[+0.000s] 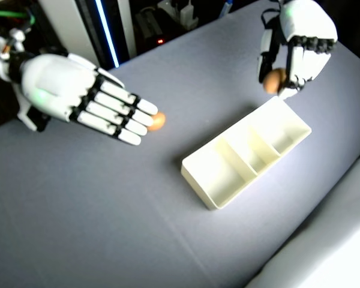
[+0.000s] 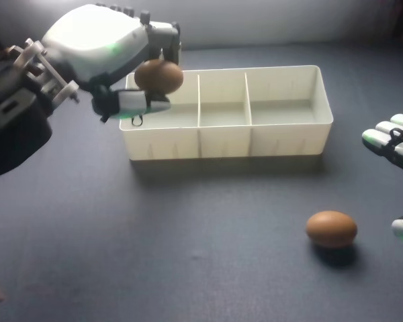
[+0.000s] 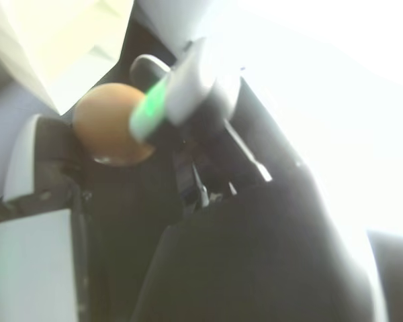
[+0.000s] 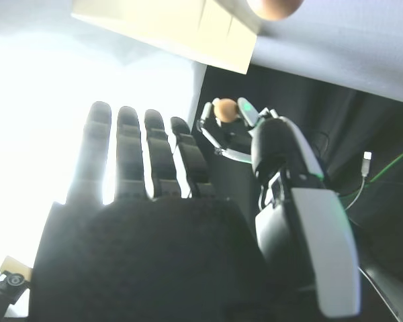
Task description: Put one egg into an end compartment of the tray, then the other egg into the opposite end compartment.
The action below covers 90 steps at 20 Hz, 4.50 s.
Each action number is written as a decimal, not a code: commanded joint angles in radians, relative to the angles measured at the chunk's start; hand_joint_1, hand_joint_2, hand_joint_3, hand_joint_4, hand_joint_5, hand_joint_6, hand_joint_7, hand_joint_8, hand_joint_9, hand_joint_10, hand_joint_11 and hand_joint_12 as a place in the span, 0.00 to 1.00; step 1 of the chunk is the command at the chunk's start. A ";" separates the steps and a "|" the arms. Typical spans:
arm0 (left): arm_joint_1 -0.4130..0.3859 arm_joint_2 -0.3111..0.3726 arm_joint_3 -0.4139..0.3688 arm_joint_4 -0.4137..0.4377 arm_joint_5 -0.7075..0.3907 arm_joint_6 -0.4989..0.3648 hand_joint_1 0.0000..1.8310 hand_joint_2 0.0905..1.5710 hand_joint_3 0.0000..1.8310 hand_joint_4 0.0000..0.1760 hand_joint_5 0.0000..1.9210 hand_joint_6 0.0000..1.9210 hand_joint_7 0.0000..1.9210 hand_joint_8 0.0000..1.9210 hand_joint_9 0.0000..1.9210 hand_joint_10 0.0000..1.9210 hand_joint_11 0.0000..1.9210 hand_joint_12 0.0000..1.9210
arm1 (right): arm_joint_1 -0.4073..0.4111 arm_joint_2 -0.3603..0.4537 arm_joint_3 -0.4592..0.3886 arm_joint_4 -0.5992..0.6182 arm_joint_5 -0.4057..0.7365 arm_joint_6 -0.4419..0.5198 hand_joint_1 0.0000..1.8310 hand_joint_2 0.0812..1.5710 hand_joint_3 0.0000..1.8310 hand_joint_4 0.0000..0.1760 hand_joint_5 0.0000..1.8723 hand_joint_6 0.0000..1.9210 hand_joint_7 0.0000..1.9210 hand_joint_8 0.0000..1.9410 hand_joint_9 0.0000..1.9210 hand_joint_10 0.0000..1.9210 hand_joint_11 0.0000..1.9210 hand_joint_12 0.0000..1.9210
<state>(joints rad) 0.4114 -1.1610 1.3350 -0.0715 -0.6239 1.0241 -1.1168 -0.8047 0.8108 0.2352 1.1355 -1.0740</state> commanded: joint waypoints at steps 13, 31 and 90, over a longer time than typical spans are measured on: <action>0.025 -0.013 0.009 -0.079 -0.101 0.044 0.32 0.73 0.01 0.80 0.00 0.00 0.00 0.00 0.00 0.00 0.01 0.01 | 0.001 -0.004 0.005 -0.069 0.119 0.068 0.17 0.86 0.00 0.00 0.00 0.00 0.00 0.00 0.00 0.00 0.00 0.00; 0.411 0.290 -0.325 0.007 -0.712 -0.046 0.50 0.78 0.00 0.00 0.18 0.08 0.17 0.01 0.12 0.04 0.00 0.58 | 0.143 -0.172 0.174 -0.147 -0.183 0.189 0.39 0.76 0.00 0.00 0.04 0.05 0.08 0.09 0.00 0.37 0.00 0.88; 0.676 0.317 -0.394 -0.206 -1.104 -0.125 0.32 0.87 0.01 0.78 0.00 0.00 0.00 0.00 0.00 0.00 0.01 0.01 | 0.125 0.064 0.012 -0.009 0.612 0.085 0.12 0.85 0.00 0.11 0.00 0.00 0.00 0.00 0.00 0.00 0.00 0.02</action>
<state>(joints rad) 1.0904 -0.8551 0.9375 -0.2829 -1.6035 0.9020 -0.9966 -0.7464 0.8230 0.2390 1.5990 -0.9977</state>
